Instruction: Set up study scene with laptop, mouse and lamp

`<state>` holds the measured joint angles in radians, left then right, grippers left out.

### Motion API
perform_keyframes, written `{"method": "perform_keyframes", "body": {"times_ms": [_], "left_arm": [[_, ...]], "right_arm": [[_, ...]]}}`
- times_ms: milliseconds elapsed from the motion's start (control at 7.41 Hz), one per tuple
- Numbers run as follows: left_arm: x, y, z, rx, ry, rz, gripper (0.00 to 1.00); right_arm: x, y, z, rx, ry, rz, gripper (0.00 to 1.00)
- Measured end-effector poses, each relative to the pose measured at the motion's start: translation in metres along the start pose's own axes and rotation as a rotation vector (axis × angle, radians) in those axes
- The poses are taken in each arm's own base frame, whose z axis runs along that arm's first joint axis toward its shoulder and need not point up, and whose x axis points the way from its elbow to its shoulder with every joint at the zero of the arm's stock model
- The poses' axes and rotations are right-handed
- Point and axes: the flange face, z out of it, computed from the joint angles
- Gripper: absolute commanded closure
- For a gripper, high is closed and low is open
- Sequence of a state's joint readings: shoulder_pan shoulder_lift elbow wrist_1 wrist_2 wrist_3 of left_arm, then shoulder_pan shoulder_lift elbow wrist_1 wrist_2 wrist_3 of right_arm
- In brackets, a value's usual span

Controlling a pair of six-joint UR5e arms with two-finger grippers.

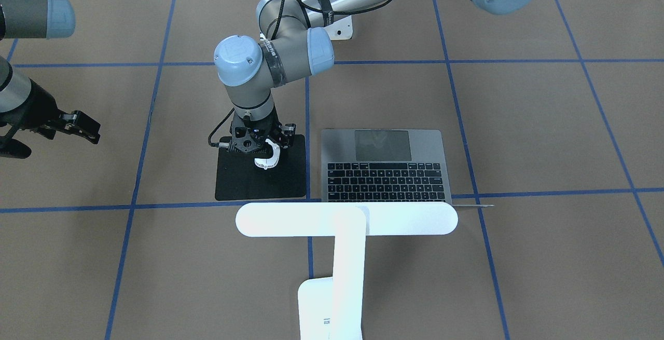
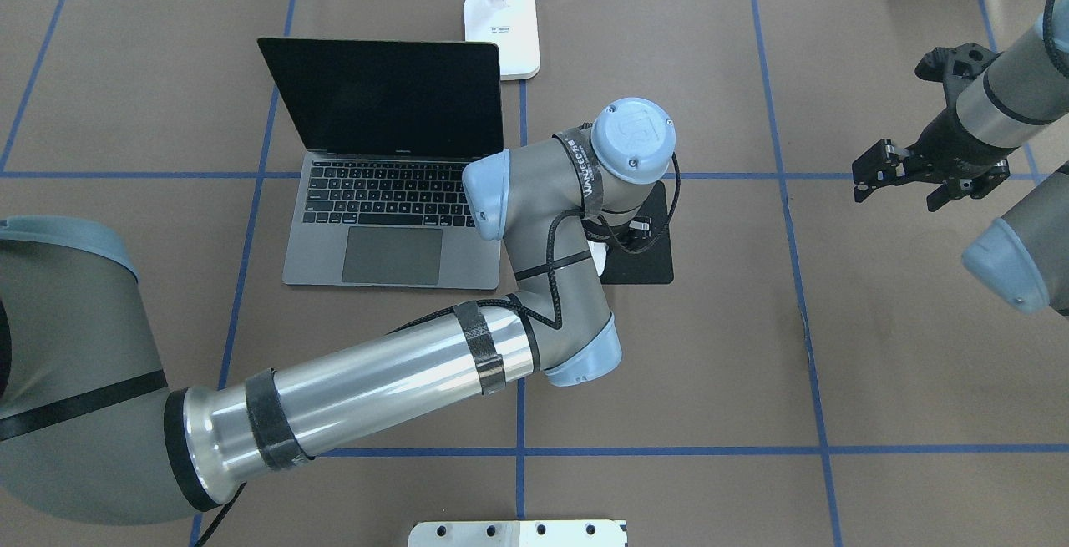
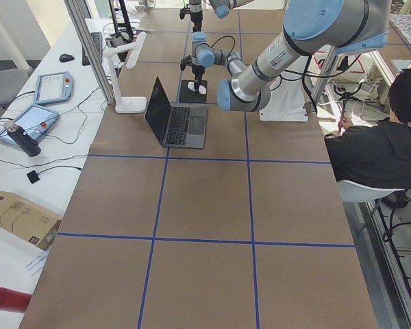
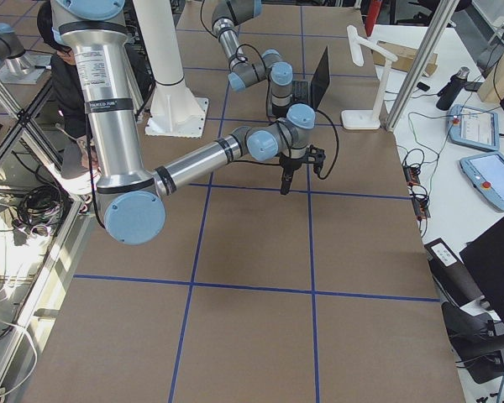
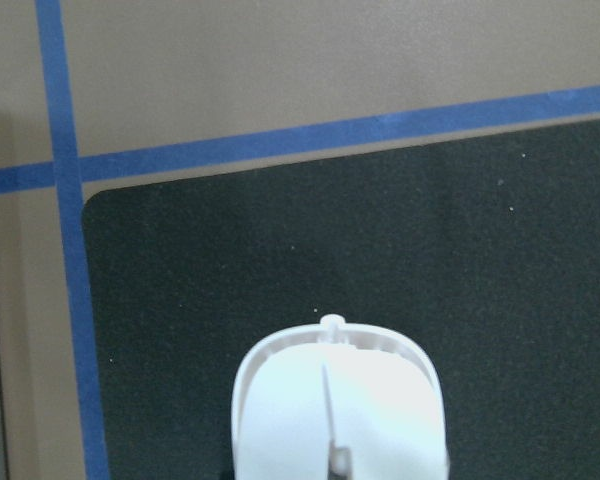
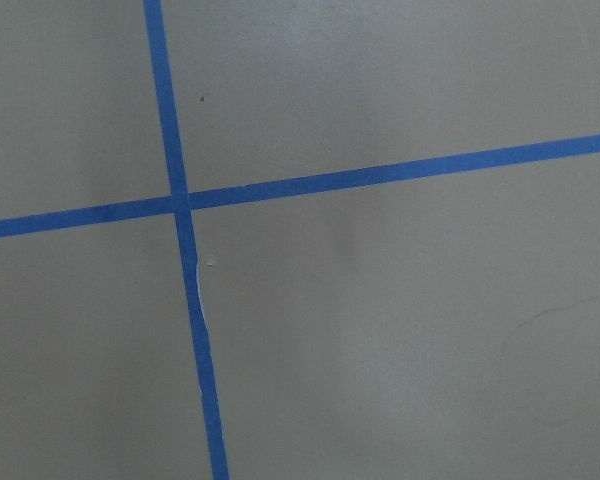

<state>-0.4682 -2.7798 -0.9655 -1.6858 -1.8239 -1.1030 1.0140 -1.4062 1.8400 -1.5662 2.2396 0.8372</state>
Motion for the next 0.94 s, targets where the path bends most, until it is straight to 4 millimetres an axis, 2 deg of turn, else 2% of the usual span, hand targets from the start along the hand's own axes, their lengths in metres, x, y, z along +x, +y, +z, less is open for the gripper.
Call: {"method": "perform_keyframes", "body": {"times_ms": [540,809,944], "left_arm": [[-0.004,-0.008,-0.005,0.01,0.0,-0.006,0.01],[-0.025,-0.026,-0.028,0.035,0.016,-0.029,0.01],[-0.049,-0.029,-0.042,0.037,0.023,-0.041,0.01]], "right_arm": [[-0.001,0.0,-0.001,0.002,-0.002,-0.002,0.0],[-0.004,-0.003,-0.001,0.01,0.003,0.004,0.0],[-0.007,-0.01,0.0,0.023,0.013,0.003,0.0]]}}
